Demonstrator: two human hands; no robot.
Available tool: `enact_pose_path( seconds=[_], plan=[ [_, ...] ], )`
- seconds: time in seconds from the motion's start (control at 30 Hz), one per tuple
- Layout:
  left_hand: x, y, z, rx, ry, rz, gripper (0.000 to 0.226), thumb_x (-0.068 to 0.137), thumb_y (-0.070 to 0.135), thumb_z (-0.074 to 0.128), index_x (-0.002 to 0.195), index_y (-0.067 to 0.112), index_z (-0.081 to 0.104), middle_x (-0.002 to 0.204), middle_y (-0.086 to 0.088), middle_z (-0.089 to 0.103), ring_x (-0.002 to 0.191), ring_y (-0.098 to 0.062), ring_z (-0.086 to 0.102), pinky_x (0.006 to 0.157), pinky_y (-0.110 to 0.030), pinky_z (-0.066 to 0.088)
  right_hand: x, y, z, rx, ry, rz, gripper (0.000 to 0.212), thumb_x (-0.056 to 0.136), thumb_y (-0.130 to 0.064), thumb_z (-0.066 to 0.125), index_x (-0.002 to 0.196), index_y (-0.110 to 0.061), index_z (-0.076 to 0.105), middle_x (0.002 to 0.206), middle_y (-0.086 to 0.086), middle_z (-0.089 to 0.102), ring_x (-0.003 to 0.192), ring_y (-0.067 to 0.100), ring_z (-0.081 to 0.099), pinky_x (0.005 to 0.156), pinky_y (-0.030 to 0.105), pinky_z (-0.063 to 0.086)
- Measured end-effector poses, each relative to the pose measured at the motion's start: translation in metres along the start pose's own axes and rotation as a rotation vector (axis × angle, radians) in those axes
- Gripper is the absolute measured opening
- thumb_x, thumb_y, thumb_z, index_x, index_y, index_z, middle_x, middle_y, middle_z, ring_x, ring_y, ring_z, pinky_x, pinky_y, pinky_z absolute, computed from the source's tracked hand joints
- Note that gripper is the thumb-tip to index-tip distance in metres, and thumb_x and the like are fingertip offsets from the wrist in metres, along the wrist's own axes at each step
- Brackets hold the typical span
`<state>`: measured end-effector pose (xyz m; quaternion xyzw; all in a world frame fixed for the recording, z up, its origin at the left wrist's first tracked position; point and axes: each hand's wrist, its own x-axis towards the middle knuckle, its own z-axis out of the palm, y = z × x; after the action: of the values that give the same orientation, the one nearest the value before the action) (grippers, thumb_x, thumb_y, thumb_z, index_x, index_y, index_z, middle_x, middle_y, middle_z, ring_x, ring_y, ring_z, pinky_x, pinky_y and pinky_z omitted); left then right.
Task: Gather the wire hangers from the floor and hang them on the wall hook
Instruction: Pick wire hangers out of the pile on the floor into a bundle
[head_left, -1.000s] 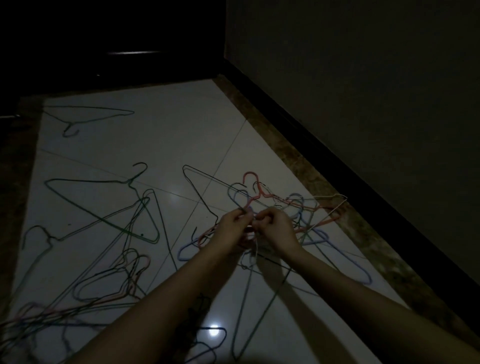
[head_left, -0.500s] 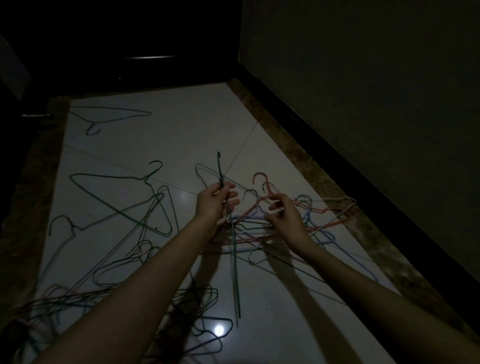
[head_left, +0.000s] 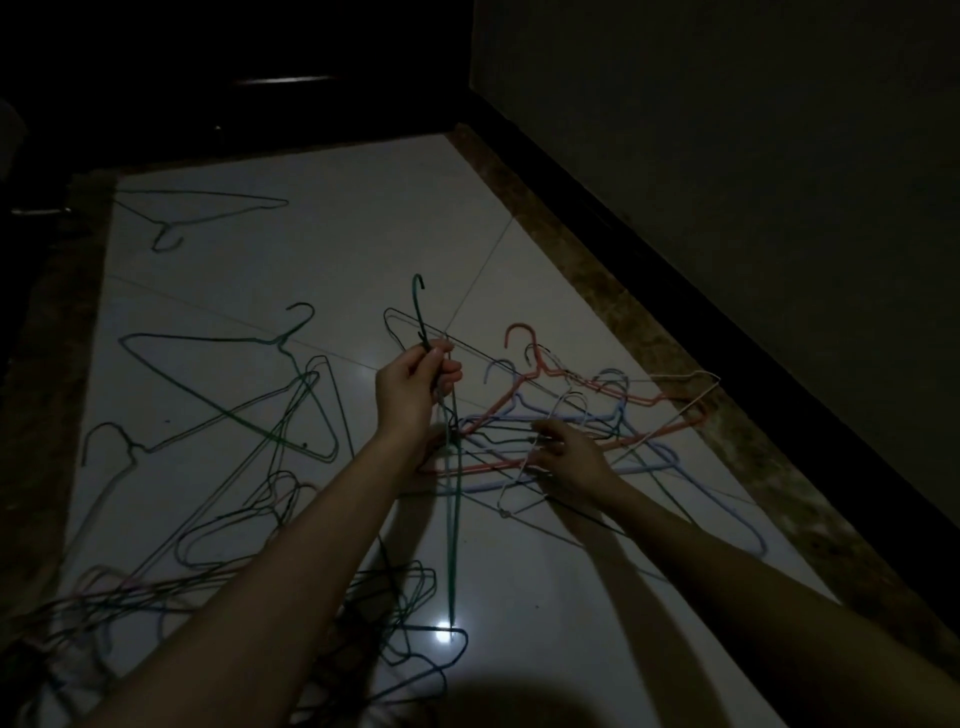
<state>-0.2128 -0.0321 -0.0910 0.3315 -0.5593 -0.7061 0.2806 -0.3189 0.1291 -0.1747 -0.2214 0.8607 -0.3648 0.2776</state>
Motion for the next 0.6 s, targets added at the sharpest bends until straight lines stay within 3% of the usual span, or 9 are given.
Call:
enact_pose_path(
  seconds=[0.1, 0.17, 0.23, 0.3, 0.4, 0.47, 0.6],
  plan=[
    [0.003, -0.003, 0.001, 0.007, 0.013, 0.007, 0.018, 0.098, 0.005, 0.043, 0.102, 0.001, 0.059, 0.073, -0.006, 0.058, 0.055, 0.002, 0.060, 0.060, -0.012, 0.049, 0.002, 0.009, 0.000, -0.130, -0.049, -0.022, 0.047, 0.083, -0.018, 0.068, 0.126, -0.005, 0.054, 0.120, 0.008, 0.056, 0.109, 0.020, 0.056, 0.082, 0.021, 0.042],
    [0.006, -0.004, 0.002, -0.003, 0.023, 0.012, 0.019, 0.098, 0.005, 0.042, 0.104, 0.000, 0.059, 0.073, -0.006, 0.057, 0.058, 0.000, 0.060, 0.059, -0.012, 0.048, 0.000, 0.012, -0.004, -0.094, -0.057, -0.006, 0.040, 0.084, -0.014, 0.067, 0.122, -0.003, 0.057, 0.117, 0.012, 0.060, 0.104, 0.024, 0.061, 0.081, 0.030, 0.049],
    [0.007, -0.003, 0.002, -0.008, 0.022, 0.018, 0.020, 0.099, 0.005, 0.042, 0.107, -0.002, 0.059, 0.074, -0.006, 0.057, 0.063, -0.006, 0.059, 0.058, -0.010, 0.047, -0.006, 0.016, -0.008, 0.030, -0.061, 0.051, 0.026, 0.088, -0.004, 0.060, 0.113, 0.000, 0.060, 0.100, 0.019, 0.065, 0.086, 0.029, 0.064, 0.069, 0.036, 0.052],
    [0.009, -0.001, 0.002, 0.001, 0.010, 0.039, 0.020, 0.099, 0.005, 0.041, 0.107, -0.001, 0.058, 0.074, -0.006, 0.056, 0.064, -0.005, 0.059, 0.057, -0.010, 0.046, -0.011, 0.021, -0.010, 0.087, -0.059, 0.088, 0.012, 0.088, 0.001, 0.056, 0.097, -0.001, 0.063, 0.084, 0.025, 0.064, 0.070, 0.028, 0.059, 0.058, 0.033, 0.047],
    [0.008, -0.001, 0.005, 0.038, -0.010, 0.081, 0.019, 0.099, 0.006, 0.041, 0.102, 0.004, 0.059, 0.074, -0.005, 0.057, 0.057, 0.004, 0.059, 0.057, -0.010, 0.045, -0.016, 0.029, -0.015, 0.070, -0.119, 0.114, 0.011, 0.088, -0.006, 0.060, 0.079, -0.006, 0.067, 0.073, 0.015, 0.066, 0.058, 0.017, 0.059, 0.054, 0.026, 0.045],
    [0.007, -0.002, 0.007, 0.062, -0.019, 0.084, 0.019, 0.099, 0.007, 0.041, 0.099, 0.006, 0.060, 0.074, -0.003, 0.058, 0.058, 0.004, 0.059, 0.058, -0.010, 0.044, -0.018, 0.032, -0.019, 0.044, -0.161, 0.096, 0.009, 0.088, -0.010, 0.061, 0.084, -0.005, 0.067, 0.073, 0.006, 0.067, 0.053, 0.003, 0.060, 0.049, 0.016, 0.043],
    [0.006, -0.006, 0.011, 0.095, -0.044, 0.095, 0.020, 0.099, 0.009, 0.042, 0.096, 0.009, 0.061, 0.075, -0.002, 0.060, 0.060, 0.005, 0.060, 0.060, -0.009, 0.045, -0.013, 0.027, -0.023, 0.062, -0.075, 0.069, 0.013, 0.088, -0.006, 0.060, 0.101, -0.002, 0.063, 0.088, 0.011, 0.066, 0.068, 0.006, 0.064, 0.054, 0.011, 0.049]
  ],
)
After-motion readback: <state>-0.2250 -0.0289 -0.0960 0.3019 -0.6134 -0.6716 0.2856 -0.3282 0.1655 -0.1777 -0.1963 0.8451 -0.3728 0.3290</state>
